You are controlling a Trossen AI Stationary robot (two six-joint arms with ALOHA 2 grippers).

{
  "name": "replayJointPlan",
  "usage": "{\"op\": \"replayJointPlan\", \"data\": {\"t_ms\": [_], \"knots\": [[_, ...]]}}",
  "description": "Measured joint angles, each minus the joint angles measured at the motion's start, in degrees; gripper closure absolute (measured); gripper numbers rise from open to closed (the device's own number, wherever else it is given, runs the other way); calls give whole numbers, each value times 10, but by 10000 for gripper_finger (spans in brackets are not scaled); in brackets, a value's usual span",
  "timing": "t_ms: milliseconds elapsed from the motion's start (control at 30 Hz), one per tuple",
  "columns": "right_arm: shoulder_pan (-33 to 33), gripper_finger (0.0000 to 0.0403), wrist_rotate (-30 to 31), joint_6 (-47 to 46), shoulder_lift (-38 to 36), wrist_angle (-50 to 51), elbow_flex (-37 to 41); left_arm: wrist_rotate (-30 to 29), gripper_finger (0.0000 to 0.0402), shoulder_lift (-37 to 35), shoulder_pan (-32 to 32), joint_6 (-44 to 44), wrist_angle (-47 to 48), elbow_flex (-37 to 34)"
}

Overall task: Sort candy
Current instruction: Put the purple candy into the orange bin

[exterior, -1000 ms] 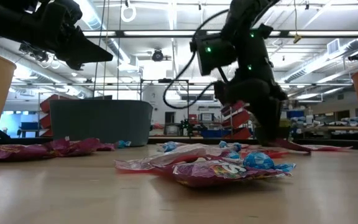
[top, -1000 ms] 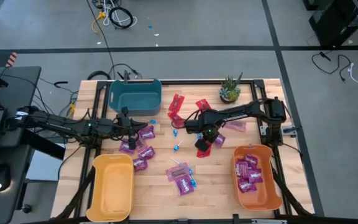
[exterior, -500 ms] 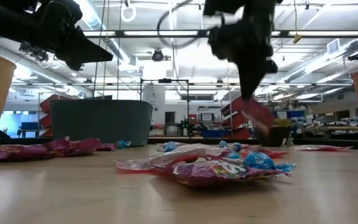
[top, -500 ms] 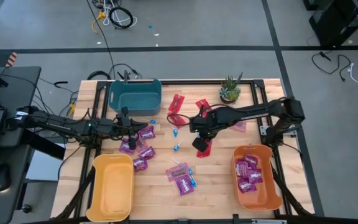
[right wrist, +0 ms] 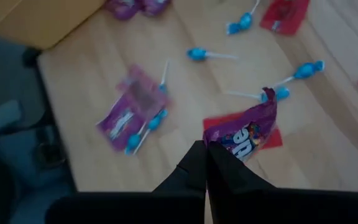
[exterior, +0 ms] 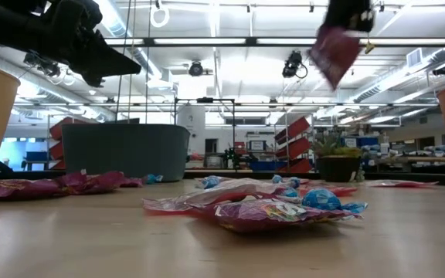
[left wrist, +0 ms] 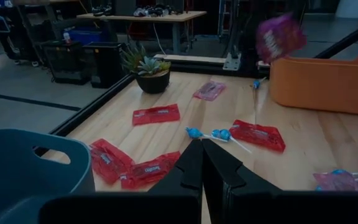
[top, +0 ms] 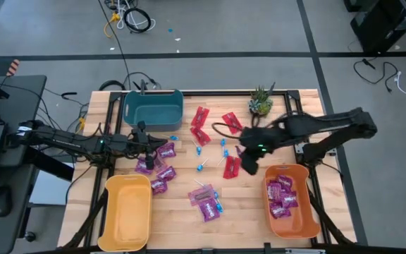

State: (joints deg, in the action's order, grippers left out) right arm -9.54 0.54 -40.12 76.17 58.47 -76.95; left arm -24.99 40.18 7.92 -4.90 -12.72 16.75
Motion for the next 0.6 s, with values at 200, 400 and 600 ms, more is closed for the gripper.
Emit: {"op": "replayJointPlan", "data": {"t_ms": [200, 400, 600], "knots": [[-57, 403, 16, -31, -51, 95, 0, 0, 396, 0, 0, -2, -13, 0], [-109, 403, 38, -109, -88, 164, 0, 0, 396, 0, 0, -4, -31, 0], [-170, 403, 74, -205, -125, 232, 0, 0, 396, 0, 0, -14, -54, 0]]}}
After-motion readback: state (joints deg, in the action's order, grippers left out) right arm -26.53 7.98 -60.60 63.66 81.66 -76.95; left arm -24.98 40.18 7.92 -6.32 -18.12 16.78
